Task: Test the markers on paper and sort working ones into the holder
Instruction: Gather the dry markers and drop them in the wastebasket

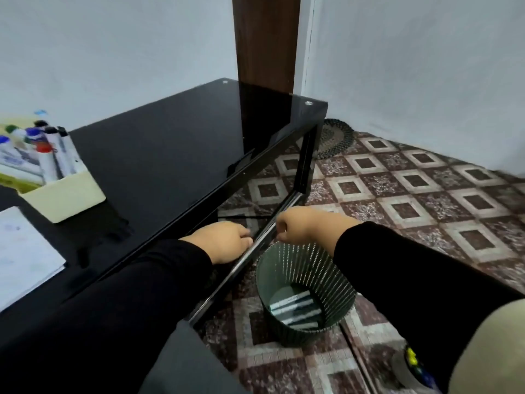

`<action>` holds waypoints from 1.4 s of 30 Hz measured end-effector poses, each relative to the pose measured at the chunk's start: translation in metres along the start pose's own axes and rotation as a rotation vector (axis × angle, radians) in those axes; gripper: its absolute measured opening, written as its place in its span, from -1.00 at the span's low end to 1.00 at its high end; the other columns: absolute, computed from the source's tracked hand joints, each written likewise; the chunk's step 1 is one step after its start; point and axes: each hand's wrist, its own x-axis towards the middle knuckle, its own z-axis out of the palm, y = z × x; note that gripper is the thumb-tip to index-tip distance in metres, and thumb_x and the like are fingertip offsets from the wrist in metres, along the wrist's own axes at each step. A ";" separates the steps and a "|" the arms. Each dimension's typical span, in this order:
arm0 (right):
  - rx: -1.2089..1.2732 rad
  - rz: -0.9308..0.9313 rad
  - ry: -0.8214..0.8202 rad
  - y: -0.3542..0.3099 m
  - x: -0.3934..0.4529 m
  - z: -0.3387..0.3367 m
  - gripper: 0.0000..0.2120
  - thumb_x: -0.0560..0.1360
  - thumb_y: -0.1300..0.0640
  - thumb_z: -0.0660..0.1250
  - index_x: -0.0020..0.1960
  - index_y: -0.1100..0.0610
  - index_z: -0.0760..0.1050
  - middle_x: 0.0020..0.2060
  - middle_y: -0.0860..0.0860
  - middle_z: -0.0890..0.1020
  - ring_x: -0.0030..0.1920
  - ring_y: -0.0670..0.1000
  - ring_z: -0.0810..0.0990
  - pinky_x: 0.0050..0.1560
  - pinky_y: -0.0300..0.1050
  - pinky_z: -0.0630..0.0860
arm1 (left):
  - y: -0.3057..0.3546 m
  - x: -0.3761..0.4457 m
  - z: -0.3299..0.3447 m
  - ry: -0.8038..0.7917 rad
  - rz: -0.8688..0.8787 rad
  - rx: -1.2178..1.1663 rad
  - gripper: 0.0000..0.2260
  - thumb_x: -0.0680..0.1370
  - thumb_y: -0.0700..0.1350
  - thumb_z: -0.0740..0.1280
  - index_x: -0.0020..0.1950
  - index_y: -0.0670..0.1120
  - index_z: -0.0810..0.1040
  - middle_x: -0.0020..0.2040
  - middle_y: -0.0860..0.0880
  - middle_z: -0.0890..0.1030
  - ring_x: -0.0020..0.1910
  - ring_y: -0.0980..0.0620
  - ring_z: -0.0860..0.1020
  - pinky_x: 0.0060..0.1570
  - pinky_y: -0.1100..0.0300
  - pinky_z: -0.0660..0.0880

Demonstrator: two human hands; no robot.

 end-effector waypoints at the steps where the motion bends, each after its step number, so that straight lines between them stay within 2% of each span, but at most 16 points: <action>1: -0.005 -0.016 0.012 -0.006 -0.002 -0.011 -0.81 0.54 0.03 0.25 0.08 0.11 0.50 -0.02 0.03 0.55 0.01 0.09 0.52 -0.01 -0.07 0.44 | -0.004 -0.007 -0.008 0.042 -0.009 -0.009 -0.61 0.64 0.04 0.08 0.45 -0.03 0.30 0.44 -0.01 0.34 0.41 0.00 0.31 0.33 0.20 0.22; 4: -0.018 -0.068 0.057 -0.027 -0.009 -0.039 -0.89 0.55 0.03 0.25 -0.02 0.06 0.45 -0.09 -0.01 0.50 -0.04 0.06 0.49 -0.09 -0.13 0.39 | -0.020 -0.031 -0.025 0.140 -0.043 -0.055 -0.62 0.64 0.04 0.08 0.45 0.02 0.31 0.42 0.01 0.37 0.38 0.00 0.34 0.31 0.16 0.27; 6: -0.028 -0.098 0.093 -0.044 -0.012 -0.054 -0.91 0.55 0.02 0.26 -0.06 0.04 0.42 -0.07 0.00 0.52 -0.04 0.06 0.50 -0.07 -0.13 0.40 | -0.034 -0.049 -0.034 0.208 -0.071 -0.076 -0.62 0.63 0.04 0.09 0.45 0.04 0.31 0.41 0.03 0.38 0.38 0.01 0.34 0.29 0.17 0.28; 9: -0.038 -0.149 0.133 -0.073 -0.014 -0.072 -0.88 0.54 0.01 0.27 -0.01 0.04 0.47 -0.01 0.00 0.55 0.04 0.07 0.53 -0.02 -0.11 0.44 | -0.057 -0.076 -0.042 0.299 -0.127 -0.077 -0.62 0.63 0.03 0.10 0.45 0.03 0.31 0.42 0.03 0.37 0.38 0.01 0.34 0.30 0.18 0.27; 14: -0.045 -0.264 0.156 -0.126 -0.009 -0.090 -0.91 0.52 -0.02 0.28 -0.08 -0.02 0.45 -0.09 -0.07 0.53 -0.01 0.05 0.54 0.01 -0.09 0.50 | -0.090 -0.124 -0.048 0.400 -0.227 -0.073 -0.59 0.63 0.02 0.10 0.48 0.02 0.24 0.46 0.01 0.30 0.41 0.00 0.30 0.34 0.16 0.24; 20: -0.032 -0.381 0.179 -0.190 -0.005 -0.097 -0.88 0.51 -0.05 0.30 -0.01 -0.03 0.47 -0.13 -0.13 0.50 -0.04 -0.01 0.50 0.07 -0.06 0.50 | -0.127 -0.172 -0.040 0.461 -0.372 -0.059 -0.57 0.62 0.06 0.09 0.49 0.05 0.20 0.47 0.01 0.27 0.42 -0.01 0.27 0.35 0.08 0.26; 24: -0.065 -0.460 0.147 -0.232 -0.005 -0.096 -0.82 0.53 -0.02 0.30 0.07 0.02 0.48 -0.09 -0.09 0.50 -0.05 -0.02 0.49 -0.04 -0.13 0.43 | -0.153 -0.202 -0.027 0.471 -0.467 -0.085 -0.57 0.62 0.07 0.09 0.49 0.06 0.20 0.48 0.03 0.26 0.44 0.02 0.25 0.36 0.09 0.24; 29: -0.091 -0.519 0.113 -0.276 0.000 -0.093 -0.77 0.53 -0.01 0.29 0.14 0.05 0.48 -0.08 -0.07 0.50 -0.05 -0.02 0.48 -0.04 -0.15 0.40 | -0.181 -0.235 -0.011 0.454 -0.582 -0.097 -0.57 0.62 0.09 0.08 0.50 0.11 0.17 0.50 0.06 0.22 0.45 0.02 0.22 0.35 0.07 0.22; 32: -0.075 -0.559 0.102 -0.297 0.008 -0.085 -0.66 0.51 -0.03 0.33 0.24 0.07 0.46 -0.03 -0.05 0.50 -0.01 -0.01 0.49 -0.01 -0.16 0.41 | -0.200 -0.257 0.003 0.419 -0.668 -0.135 -0.50 0.60 0.11 0.13 0.52 0.09 0.09 0.52 0.04 0.16 0.47 0.00 0.17 0.38 0.06 0.18; 34: -0.062 -0.580 0.095 -0.309 0.015 -0.076 -0.51 0.48 -0.08 0.36 0.35 0.04 0.38 0.17 -0.01 0.48 0.17 0.03 0.48 0.16 -0.10 0.43 | -0.217 -0.275 0.014 0.370 -0.764 -0.161 -0.40 0.57 0.16 0.17 0.53 0.08 0.00 0.55 -0.01 0.04 0.50 -0.04 0.10 0.41 0.02 0.14; 37: -0.124 -0.591 0.080 -0.322 0.026 -0.063 -0.25 0.46 -0.17 0.35 0.52 0.02 0.12 0.46 0.04 0.23 0.44 0.10 0.23 0.42 0.05 0.24 | -0.246 -0.302 0.032 0.334 -0.896 -0.196 -0.25 0.50 0.25 0.23 0.54 0.06 -0.10 0.55 -0.08 -0.08 0.52 -0.10 -0.02 0.43 -0.05 0.09; 39: -0.163 -0.585 0.062 -0.330 0.035 -0.055 -0.13 0.45 -0.23 0.34 0.56 0.03 -0.04 0.53 0.04 0.07 0.51 0.11 0.06 0.48 0.08 0.12 | -0.263 -0.319 0.045 0.323 -0.966 -0.208 -0.16 0.45 0.31 0.25 0.54 0.03 -0.13 0.54 -0.13 -0.10 0.51 -0.15 -0.04 0.44 -0.07 0.08; 42: -0.166 -0.549 0.041 -0.337 0.049 -0.044 0.01 0.40 -0.31 0.33 0.56 0.06 -0.19 0.55 0.04 -0.08 0.54 0.11 -0.08 0.51 0.09 0.01 | -0.279 -0.340 0.061 0.298 -1.030 -0.227 -0.04 0.39 0.38 0.27 0.54 -0.04 -0.16 0.53 -0.19 -0.11 0.51 -0.19 -0.05 0.44 -0.09 0.07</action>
